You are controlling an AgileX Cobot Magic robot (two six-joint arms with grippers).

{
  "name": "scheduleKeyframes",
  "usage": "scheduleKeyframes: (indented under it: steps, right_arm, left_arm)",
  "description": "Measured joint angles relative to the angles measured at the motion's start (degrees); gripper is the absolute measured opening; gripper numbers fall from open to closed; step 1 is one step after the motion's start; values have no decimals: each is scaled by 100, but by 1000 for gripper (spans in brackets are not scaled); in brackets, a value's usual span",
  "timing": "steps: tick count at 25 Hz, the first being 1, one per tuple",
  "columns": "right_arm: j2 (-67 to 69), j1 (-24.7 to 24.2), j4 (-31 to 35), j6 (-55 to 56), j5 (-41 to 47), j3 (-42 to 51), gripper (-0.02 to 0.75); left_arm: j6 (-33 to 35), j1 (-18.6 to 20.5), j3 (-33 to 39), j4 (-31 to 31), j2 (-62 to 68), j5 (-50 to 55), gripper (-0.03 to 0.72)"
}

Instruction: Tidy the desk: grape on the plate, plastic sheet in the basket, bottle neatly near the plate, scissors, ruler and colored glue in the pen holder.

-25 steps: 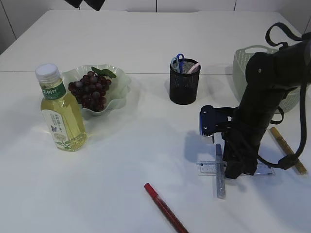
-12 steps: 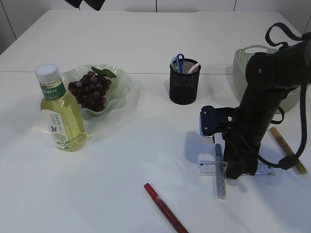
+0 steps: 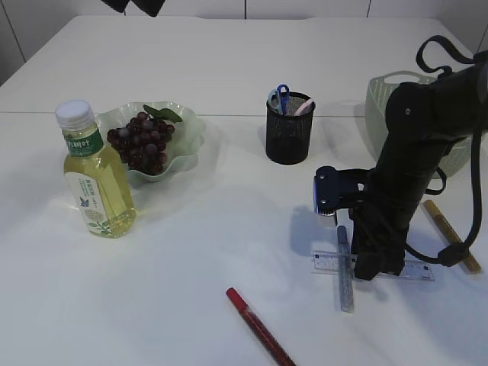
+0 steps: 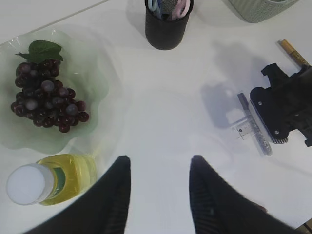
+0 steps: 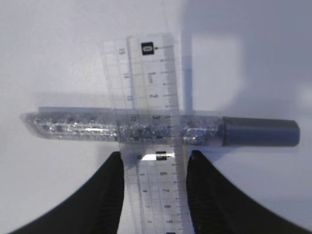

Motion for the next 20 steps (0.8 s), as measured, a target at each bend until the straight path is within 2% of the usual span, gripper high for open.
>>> scheduleKeyframes:
  steps: [20]
  right_arm:
    - [0,0,176,14,4,0,345]
  left_arm:
    - [10,0,0,0,0,0,299]
